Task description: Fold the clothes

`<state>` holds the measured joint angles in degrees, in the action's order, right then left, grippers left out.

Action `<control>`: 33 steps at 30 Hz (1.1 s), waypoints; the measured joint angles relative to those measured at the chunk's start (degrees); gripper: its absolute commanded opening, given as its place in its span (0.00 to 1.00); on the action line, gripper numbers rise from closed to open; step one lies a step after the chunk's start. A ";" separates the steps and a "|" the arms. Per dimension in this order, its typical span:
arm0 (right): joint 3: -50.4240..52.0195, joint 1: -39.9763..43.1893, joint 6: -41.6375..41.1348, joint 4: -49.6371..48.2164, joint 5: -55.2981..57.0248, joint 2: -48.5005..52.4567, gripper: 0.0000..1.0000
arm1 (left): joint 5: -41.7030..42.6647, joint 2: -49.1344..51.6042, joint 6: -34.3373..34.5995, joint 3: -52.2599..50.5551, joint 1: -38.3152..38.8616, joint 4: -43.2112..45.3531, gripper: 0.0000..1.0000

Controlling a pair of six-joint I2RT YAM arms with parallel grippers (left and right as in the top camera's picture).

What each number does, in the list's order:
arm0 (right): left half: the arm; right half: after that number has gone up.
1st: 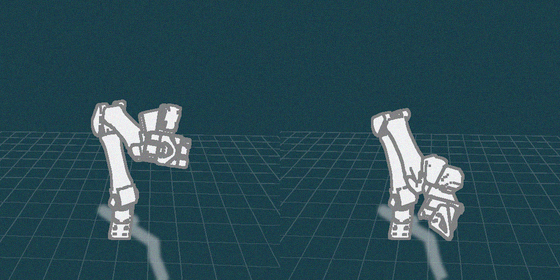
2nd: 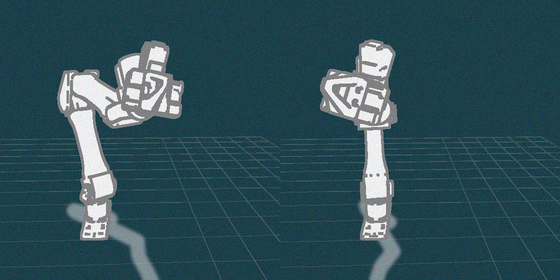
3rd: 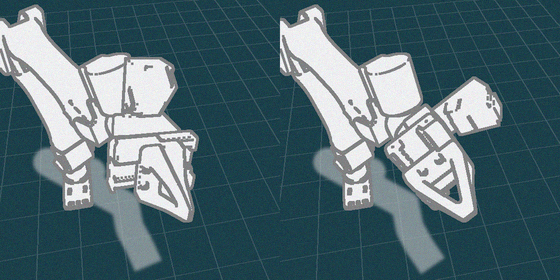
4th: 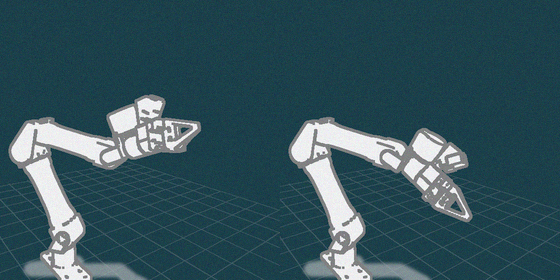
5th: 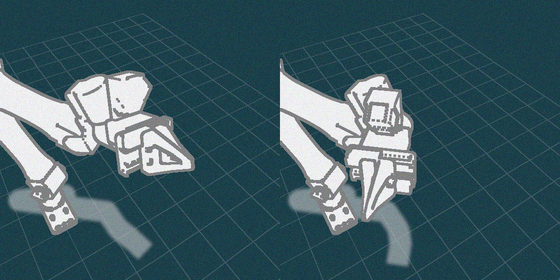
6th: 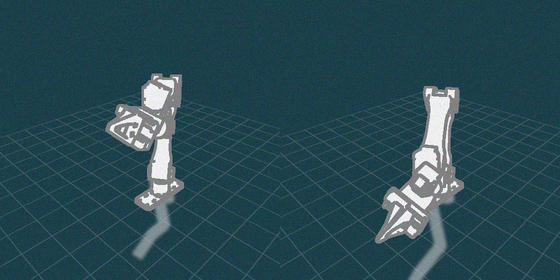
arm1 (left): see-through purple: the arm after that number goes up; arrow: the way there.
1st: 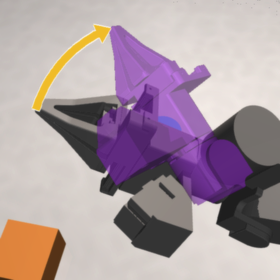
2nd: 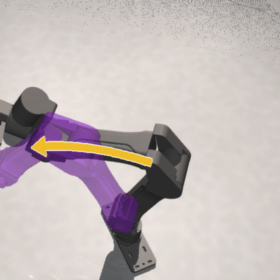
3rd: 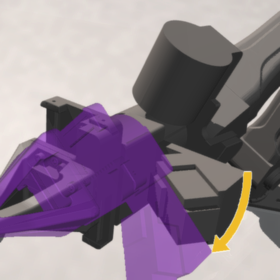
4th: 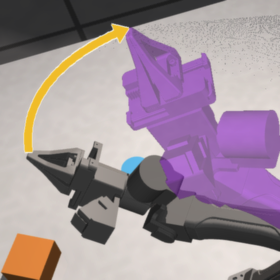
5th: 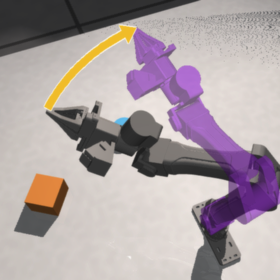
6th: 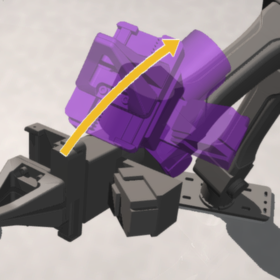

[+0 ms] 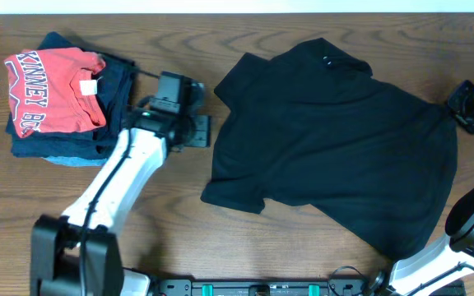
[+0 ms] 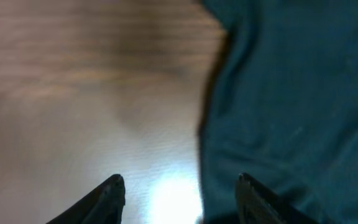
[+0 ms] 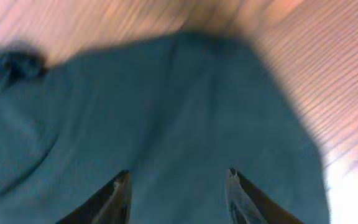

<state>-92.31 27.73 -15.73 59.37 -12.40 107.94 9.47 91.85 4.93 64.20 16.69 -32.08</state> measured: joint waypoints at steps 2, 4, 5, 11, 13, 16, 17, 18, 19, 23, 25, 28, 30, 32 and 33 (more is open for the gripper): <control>0.00 -0.66 0.94 2.89 -3.43 -0.85 0.46 | 0.31 2.95 -0.83 0.00 1.20 2.78 0.65; 0.00 -1.66 1.88 5.46 -5.55 -2.27 0.46 | 0.50 6.51 -1.38 0.00 1.53 5.40 0.67; 0.00 -2.36 2.47 6.95 -6.49 -3.43 0.47 | 0.50 8.33 -1.60 0.00 1.53 6.60 0.68; -0.04 -5.68 4.26 12.46 -8.90 -11.98 0.49 | 1.70 16.11 -2.03 0.00 1.44 10.78 0.70; -0.24 -6.29 4.48 13.70 -9.18 -14.01 0.49 | 2.19 17.09 -2.16 0.02 1.44 11.58 0.68; -0.39 -6.49 4.70 15.19 -9.49 -15.08 0.49 | 2.58 17.38 -2.08 0.02 1.44 12.02 0.39; -0.39 -6.49 4.72 15.47 -9.42 -15.06 0.50 | 2.56 17.55 -2.21 0.07 1.44 12.13 0.23; -0.35 -6.49 4.72 15.58 -9.01 -14.99 0.49 | 2.69 17.66 -2.25 0.20 1.38 11.85 0.06; -0.24 -6.49 4.70 15.56 -8.59 -14.97 0.49 | 2.60 17.81 -2.21 0.24 1.36 11.28 0.06; 1.42 -6.71 4.59 14.62 -6.54 -14.97 0.49 | -0.20 17.90 -0.35 1.11 1.33 5.95 0.06; 3.87 -6.80 3.48 13.03 -4.57 -14.97 0.49 | -4.35 17.68 2.71 1.90 0.79 0.79 0.06; 8.63 -6.78 0.13 10.29 -0.59 -14.97 0.49 | -11.08 17.09 7.08 1.90 -2.27 -7.10 0.06; 13.09 -6.78 -2.89 7.85 2.45 -14.97 0.49 | -13.84 17.05 9.57 1.68 -5.95 -10.49 0.06; 17.25 -6.78 -5.03 4.68 4.90 -14.88 0.49 | -14.12 17.05 11.06 1.53 -9.57 -11.52 0.06; 19.37 -6.78 -5.97 2.25 5.95 -14.91 0.49 | -14.05 17.03 11.61 1.51 -11.02 -11.58 0.06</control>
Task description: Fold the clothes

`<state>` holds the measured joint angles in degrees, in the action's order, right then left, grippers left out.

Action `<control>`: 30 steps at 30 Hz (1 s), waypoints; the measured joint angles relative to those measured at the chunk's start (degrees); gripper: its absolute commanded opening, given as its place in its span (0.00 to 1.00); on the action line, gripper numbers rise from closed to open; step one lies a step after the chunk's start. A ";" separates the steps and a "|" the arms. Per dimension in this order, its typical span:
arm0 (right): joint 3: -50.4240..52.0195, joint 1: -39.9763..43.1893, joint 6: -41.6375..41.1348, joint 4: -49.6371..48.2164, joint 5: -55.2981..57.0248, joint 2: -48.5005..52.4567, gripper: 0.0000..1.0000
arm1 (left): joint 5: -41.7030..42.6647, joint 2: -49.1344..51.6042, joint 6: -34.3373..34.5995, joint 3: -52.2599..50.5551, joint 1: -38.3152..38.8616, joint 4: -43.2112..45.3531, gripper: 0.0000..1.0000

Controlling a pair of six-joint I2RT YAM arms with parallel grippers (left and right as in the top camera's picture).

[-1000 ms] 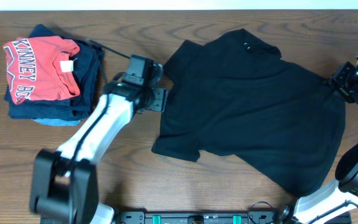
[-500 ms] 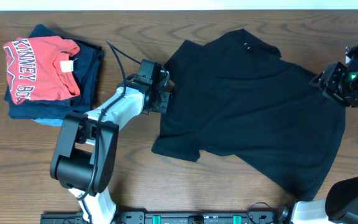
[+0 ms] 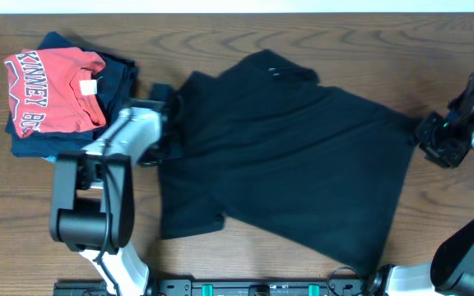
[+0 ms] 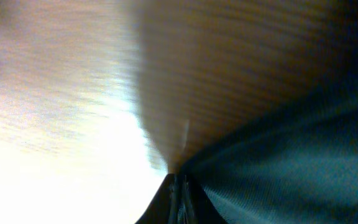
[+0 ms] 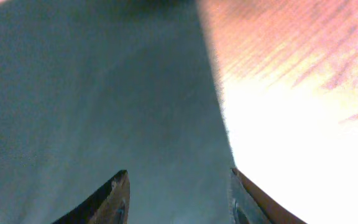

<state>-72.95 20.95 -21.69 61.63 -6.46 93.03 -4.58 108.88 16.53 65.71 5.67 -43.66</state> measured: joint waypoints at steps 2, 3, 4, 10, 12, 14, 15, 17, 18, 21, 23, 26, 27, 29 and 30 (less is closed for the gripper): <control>4.35 0.00 -1.01 -5.40 1.38 0.04 0.50 | 0.59 -0.02 0.42 -0.02 -1.73 -0.07 0.07; 6.47 0.00 -1.22 -8.24 1.84 0.09 0.50 | 0.79 -0.02 0.37 -0.02 -1.88 -0.04 0.11; 7.91 0.00 -1.38 -10.40 2.03 0.09 0.50 | 0.90 -0.04 0.17 -0.02 -1.81 -0.07 0.17; 17.20 0.00 -1.70 -21.70 0.79 0.09 0.51 | 0.92 -0.44 -0.70 -0.13 -1.77 -1.31 0.42; 20.41 0.00 -2.34 -24.13 0.37 0.09 0.50 | 1.68 -0.72 -1.22 -0.28 -1.75 -1.68 0.47; 23.58 0.00 -3.19 -26.45 0.04 0.11 0.49 | 2.73 -1.05 -1.73 -0.50 -1.70 -2.03 0.50; 25.00 0.00 -3.61 -27.43 -0.04 0.11 0.48 | 3.32 -1.31 -1.84 -0.66 -1.70 -2.25 0.53; 27.23 0.00 -4.59 -29.53 -0.39 -0.17 0.45 | 4.22 -2.32 -2.12 -1.11 -1.64 -2.58 0.57; 27.67 0.00 -4.85 -30.93 -0.48 -0.44 0.42 | 4.44 -3.13 -2.08 -1.33 -1.57 -2.73 0.59; 28.89 0.00 -5.79 -33.62 -0.37 -0.83 0.12 | 5.88 -7.34 -2.32 -1.64 -1.49 -3.15 0.64; 29.49 0.00 -7.19 -34.29 -0.24 -0.90 0.01 | 7.30 -10.86 -2.40 -1.64 -1.44 -3.08 0.67; 29.77 0.00 -10.69 -34.75 0.81 -0.96 0.01 | 9.18 -15.91 -2.49 -1.64 -1.44 -3.08 0.70; 29.99 0.00 -11.50 -35.78 1.16 -0.96 0.01 | 9.70 -17.27 -2.45 -1.64 -1.44 -3.10 0.71; 30.38 0.28 -12.50 -39.74 2.14 -0.74 0.01 | 10.36 -19.63 -2.45 -1.64 -1.44 -3.08 0.71; 30.45 0.68 -12.57 -42.21 2.23 -0.44 0.01 | 10.60 -20.59 -2.40 -1.64 -1.44 -3.10 0.71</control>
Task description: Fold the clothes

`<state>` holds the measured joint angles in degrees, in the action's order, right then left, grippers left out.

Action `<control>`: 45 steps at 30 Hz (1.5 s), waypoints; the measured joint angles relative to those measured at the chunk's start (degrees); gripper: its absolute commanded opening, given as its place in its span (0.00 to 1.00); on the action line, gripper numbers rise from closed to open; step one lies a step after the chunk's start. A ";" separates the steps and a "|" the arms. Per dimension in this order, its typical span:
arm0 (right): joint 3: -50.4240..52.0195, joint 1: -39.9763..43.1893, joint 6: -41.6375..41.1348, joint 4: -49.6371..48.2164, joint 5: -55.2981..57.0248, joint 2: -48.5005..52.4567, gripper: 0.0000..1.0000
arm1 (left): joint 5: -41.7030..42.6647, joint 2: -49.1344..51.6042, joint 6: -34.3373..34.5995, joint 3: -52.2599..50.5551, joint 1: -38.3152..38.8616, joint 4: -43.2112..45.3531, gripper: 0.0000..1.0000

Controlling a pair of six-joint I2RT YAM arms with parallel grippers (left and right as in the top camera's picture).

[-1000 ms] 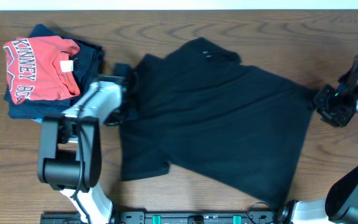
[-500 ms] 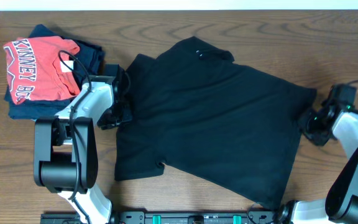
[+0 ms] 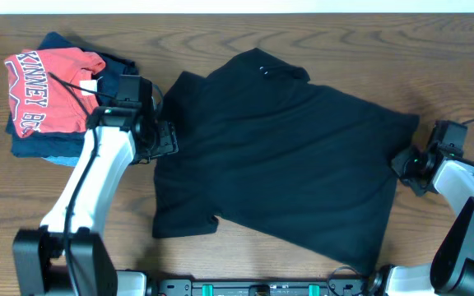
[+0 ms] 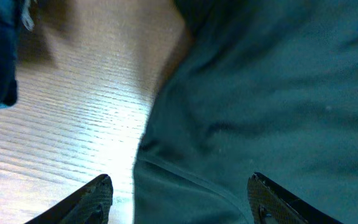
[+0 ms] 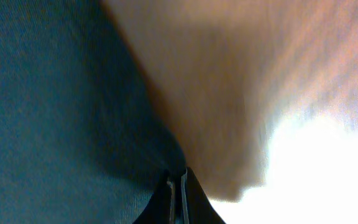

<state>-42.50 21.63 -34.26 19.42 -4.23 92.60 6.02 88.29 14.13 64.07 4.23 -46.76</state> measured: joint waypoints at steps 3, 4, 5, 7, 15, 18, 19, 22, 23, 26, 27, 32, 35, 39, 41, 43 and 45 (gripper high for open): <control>-0.59 2.32 1.29 -5.81 -0.35 0.46 0.01 | 0.31 -1.99 -0.02 0.00 0.00 0.00 0.71; -1.62 3.74 2.12 -6.93 -0.72 0.48 0.01 | 0.46 -2.25 -0.02 0.00 0.00 -0.02 0.71; -2.84 4.85 2.82 -7.13 -0.96 0.50 0.01 | 0.70 -2.34 -0.02 0.00 0.00 0.00 0.71; -6.78 7.67 4.20 -6.71 -1.36 0.52 0.41 | 1.38 -2.29 -0.02 0.00 0.00 -0.02 0.71; -22.32 13.70 10.19 8.81 -7.63 0.50 0.70 | 3.26 -2.32 0.00 0.00 1.20 -0.61 0.71; -25.42 13.75 11.37 15.63 -12.50 0.44 0.67 | 4.44 -2.32 -0.02 -0.31 3.54 -1.44 0.71; -26.10 13.75 11.52 17.62 -14.27 0.33 0.67 | 4.70 -2.32 0.00 -0.83 4.66 -1.66 0.71; -26.43 13.73 12.31 23.02 -18.27 -1.09 0.67 | 5.53 -2.32 0.00 -3.69 8.68 -3.58 0.70; -26.43 13.68 12.52 24.72 -19.08 -1.92 0.68 | 5.73 -2.32 0.07 -4.66 9.73 -4.13 0.70; -26.45 13.64 13.49 30.38 -20.59 -5.03 0.68 | 6.14 -2.32 1.22 -8.20 13.09 -5.57 0.70; -26.47 13.62 13.94 32.39 -21.03 -6.47 0.68 | 6.23 -2.32 1.99 -9.79 14.05 -5.57 0.70; -27.04 13.62 15.54 41.83 -21.24 -10.54 0.69 | 9.77 -2.32 4.79 -18.27 17.75 -2.12 0.70; -26.97 13.62 15.87 45.03 -19.45 -10.51 0.68 | 13.62 -2.29 6.45 -22.40 19.67 2.51 0.68; -25.33 13.62 16.04 45.66 -16.74 -10.51 0.70 | 18.23 -2.29 9.40 -24.98 22.34 6.19 0.55; -23.47 13.62 16.09 45.29 -15.58 -10.51 0.72 | 19.74 -2.29 10.88 -25.09 23.82 6.67 0.50; -20.87 13.62 15.96 44.17 -14.08 -10.51 0.73 | 20.98 -2.29 12.31 -25.11 25.53 6.82 0.38; -17.77 13.62 15.39 42.34 -11.82 -10.51 0.75 | 21.75 -2.29 13.53 -25.11 26.64 6.82 0.27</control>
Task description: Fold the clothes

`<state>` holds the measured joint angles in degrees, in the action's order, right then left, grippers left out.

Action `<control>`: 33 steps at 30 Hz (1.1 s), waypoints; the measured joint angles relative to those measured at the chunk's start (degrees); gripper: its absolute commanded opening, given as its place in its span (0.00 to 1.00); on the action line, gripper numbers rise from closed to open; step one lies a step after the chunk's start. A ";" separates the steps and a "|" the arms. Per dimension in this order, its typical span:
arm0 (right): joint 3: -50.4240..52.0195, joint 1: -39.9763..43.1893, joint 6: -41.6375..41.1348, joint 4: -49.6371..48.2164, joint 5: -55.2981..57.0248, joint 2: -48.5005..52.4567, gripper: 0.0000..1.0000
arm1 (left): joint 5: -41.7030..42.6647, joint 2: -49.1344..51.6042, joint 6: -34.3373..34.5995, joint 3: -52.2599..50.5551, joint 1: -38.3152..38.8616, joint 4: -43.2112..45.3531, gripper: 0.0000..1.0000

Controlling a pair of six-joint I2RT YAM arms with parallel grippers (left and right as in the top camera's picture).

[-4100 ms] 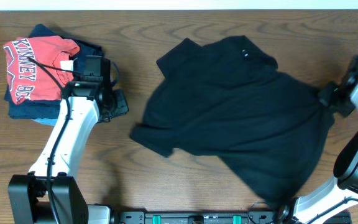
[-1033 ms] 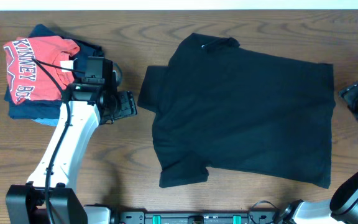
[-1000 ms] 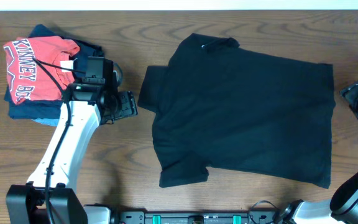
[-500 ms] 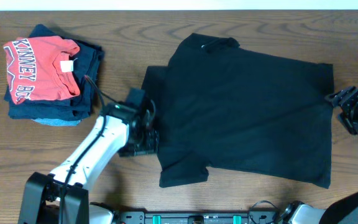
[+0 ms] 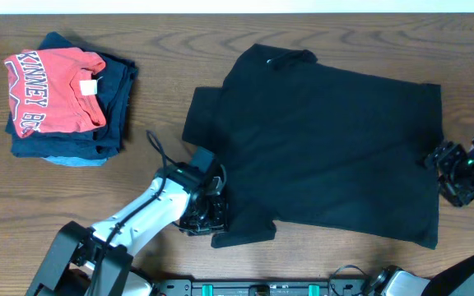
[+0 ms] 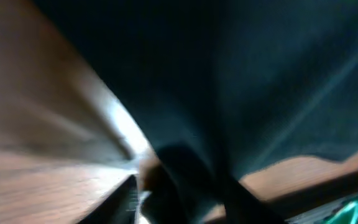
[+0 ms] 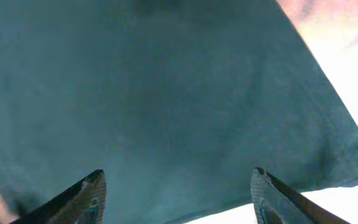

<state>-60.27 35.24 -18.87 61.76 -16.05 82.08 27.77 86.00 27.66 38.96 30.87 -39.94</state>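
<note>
A black short-sleeved shirt [image 5: 327,140] lies spread flat on the table, collar toward the far edge. My left gripper [image 5: 212,215] sits at its near-left sleeve. The left wrist view is blurred, but dark cloth [image 6: 229,74] fills the gap of the left gripper [image 6: 179,193], which looks shut on it. My right gripper [image 5: 449,168] hovers at the shirt's right edge. In the right wrist view it [image 7: 176,193] stands wide open above the cloth [image 7: 166,93], holding nothing.
A stack of folded clothes [image 5: 60,94], a red printed shirt on top of blue ones, sits at the far left. Bare wooden table [image 5: 97,189] lies between the stack and the black shirt.
The shirt now lies further right and squarer. My right gripper has let go of its right edge and is open. My left gripper went from the far-left sleeve to the near-left sleeve and shut.
Both grippers were open with the shirt lying askew at the right. Then the left was shut on the left sleeve and the shirt lay further left. Then the left was open and the right shut on the right edge. Now the shirt lies flatter.
</note>
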 measured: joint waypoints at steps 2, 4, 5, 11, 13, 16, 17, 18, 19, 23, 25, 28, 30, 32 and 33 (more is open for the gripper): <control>3.76 0.00 -1.62 -2.05 3.23 0.02 0.77 | 0.68 0.00 1.11 0.00 0.70 -0.07 0.19; 7.28 0.04 -3.10 -3.96 6.10 0.02 0.77 | 1.53 0.00 1.68 0.00 0.79 -0.04 0.10; 8.81 0.07 -3.74 -4.94 7.17 0.02 0.77 | 2.10 0.00 2.05 0.00 0.79 -0.04 0.07; 15.54 2.45 -6.93 -8.37 11.85 0.02 0.77 | 4.92 0.00 2.38 0.00 -0.02 -0.09 0.06; 16.79 3.85 -8.04 -8.59 13.53 0.02 0.77 | 5.27 -0.02 2.38 0.00 -1.25 -0.31 0.06; 19.10 6.03 -10.10 -9.62 15.96 0.02 0.72 | 5.51 -0.44 2.16 0.02 -4.09 -0.76 0.06; 19.89 6.86 -10.62 -10.25 16.46 0.02 0.69 | 5.53 -0.81 2.10 0.04 -5.07 -0.90 0.06; 20.48 7.39 -10.86 -10.62 16.74 0.02 0.68 | 5.53 -1.31 2.10 0.11 -6.03 -1.03 0.06; 21.16 8.04 -11.23 -10.93 17.16 0.02 0.66 | 5.55 -1.95 2.08 0.15 -6.93 -1.14 0.06; 24.02 8.98 -12.20 -13.16 18.38 0.02 0.50 | 5.55 -5.05 1.99 0.35 -8.66 -1.14 0.06; 24.96 9.05 -12.68 -15.26 18.12 -0.28 0.26 | 5.55 -6.21 1.90 0.39 -8.66 -1.14 0.06; 25.49 9.03 -13.35 -17.94 16.96 -0.81 0.04 | 5.64 -7.58 1.88 0.39 -8.68 -1.16 0.06; 25.20 9.05 -13.64 -17.03 17.07 -0.79 0.01 | 5.75 -8.72 1.88 0.48 -8.68 -1.75 0.06; 24.39 9.07 -13.33 -13.57 17.44 -0.61 0.01 | 5.75 -9.90 1.86 0.74 -8.72 -3.21 0.06; 23.61 9.05 -12.94 -11.37 17.42 -0.61 0.01 | 5.77 -10.73 1.84 0.98 -8.87 -4.26 0.06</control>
<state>-36.67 44.29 -31.81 50.39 1.37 81.47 33.54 75.26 29.50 39.94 22.00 -44.21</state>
